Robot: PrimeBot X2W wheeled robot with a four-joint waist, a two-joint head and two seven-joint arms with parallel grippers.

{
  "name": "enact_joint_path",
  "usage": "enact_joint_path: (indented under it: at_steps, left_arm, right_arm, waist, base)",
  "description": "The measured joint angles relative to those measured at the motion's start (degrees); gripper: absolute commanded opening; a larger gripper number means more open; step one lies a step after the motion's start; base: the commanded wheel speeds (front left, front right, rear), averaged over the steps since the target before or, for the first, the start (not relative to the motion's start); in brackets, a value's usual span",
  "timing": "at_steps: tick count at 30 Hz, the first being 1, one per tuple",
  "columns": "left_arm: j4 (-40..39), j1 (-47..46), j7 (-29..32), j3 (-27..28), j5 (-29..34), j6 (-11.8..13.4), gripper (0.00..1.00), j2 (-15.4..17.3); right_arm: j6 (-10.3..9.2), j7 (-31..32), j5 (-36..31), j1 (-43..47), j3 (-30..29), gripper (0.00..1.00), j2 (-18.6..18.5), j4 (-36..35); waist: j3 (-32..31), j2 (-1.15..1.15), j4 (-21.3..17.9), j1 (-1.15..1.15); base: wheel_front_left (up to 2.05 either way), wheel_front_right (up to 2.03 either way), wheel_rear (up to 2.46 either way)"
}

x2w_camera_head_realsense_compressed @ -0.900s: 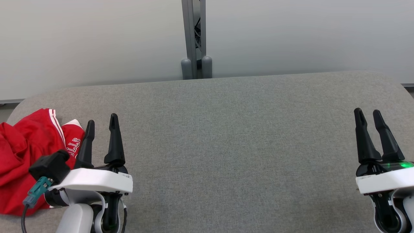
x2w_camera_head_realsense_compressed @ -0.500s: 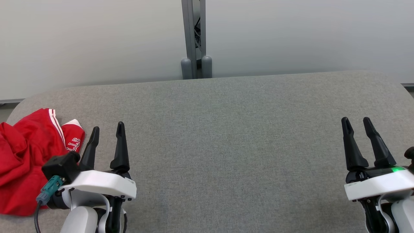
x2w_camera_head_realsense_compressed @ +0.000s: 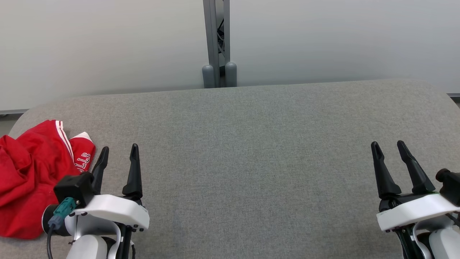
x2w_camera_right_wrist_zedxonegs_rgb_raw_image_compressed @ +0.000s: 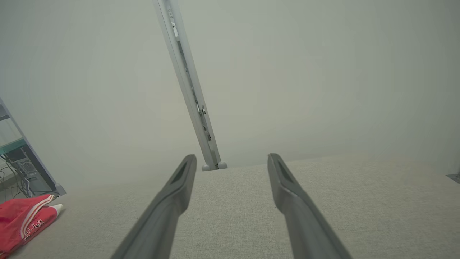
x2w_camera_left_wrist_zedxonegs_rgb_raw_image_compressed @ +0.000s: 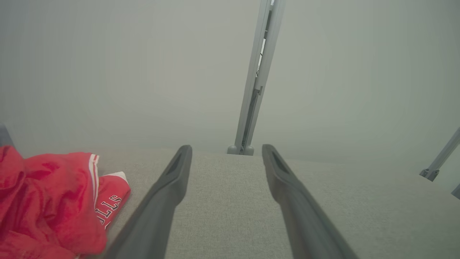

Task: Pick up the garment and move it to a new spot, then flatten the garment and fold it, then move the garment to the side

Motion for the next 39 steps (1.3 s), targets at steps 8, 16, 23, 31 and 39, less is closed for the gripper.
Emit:
enact_joint_path:
  at_steps: [8, 16, 23, 31, 39]
  left_arm:
    - [-0.34, 0.96, 0.51, -0.63, 3.01, -0.03, 1.00, -0.10]
    - [0.45, 1.19, 0.53, -0.60, 4.25, -0.34, 1.00, -0.43]
    - [1.33, 2.08, 0.51, -0.91, 6.23, -0.29, 1.00, -0.89]
    - [2.41, 2.16, -0.48, -1.08, 8.53, -0.05, 1.00, -0.94]
    - [2.92, 2.15, -1.01, -0.48, 10.27, 0.75, 1.00, -1.12]
  right_arm:
    - [0.00, 0.68, -5.06, 0.63, -2.18, 1.00, 1.74, -0.54]
    - [0.00, 1.26, -7.91, 0.83, -4.16, 1.00, 3.20, 0.08]
    - [0.00, 1.35, -11.67, 1.19, -5.10, 1.00, 4.37, 0.71]
    - [0.00, 1.35, -16.41, 1.46, -6.33, 1.00, 5.56, 0.91]
    - [0.00, 1.34, -21.41, 2.01, -7.46, 1.00, 6.77, 1.04]
  waist:
    - [0.05, 0.00, -0.02, 0.00]
    - [0.07, 0.00, 0.00, 0.00]
    - [-0.01, 0.00, -0.17, 0.00]
    - [-0.11, 0.00, -0.20, 0.00]
    - [-0.41, 0.00, -0.15, 0.00]
  base:
    - [0.00, 0.00, 0.00]
    - [0.00, 0.00, 0.00]
    - [0.00, 0.00, 0.00]
    - [0.00, 0.00, 0.00]
    - [0.00, 0.00, 0.00]
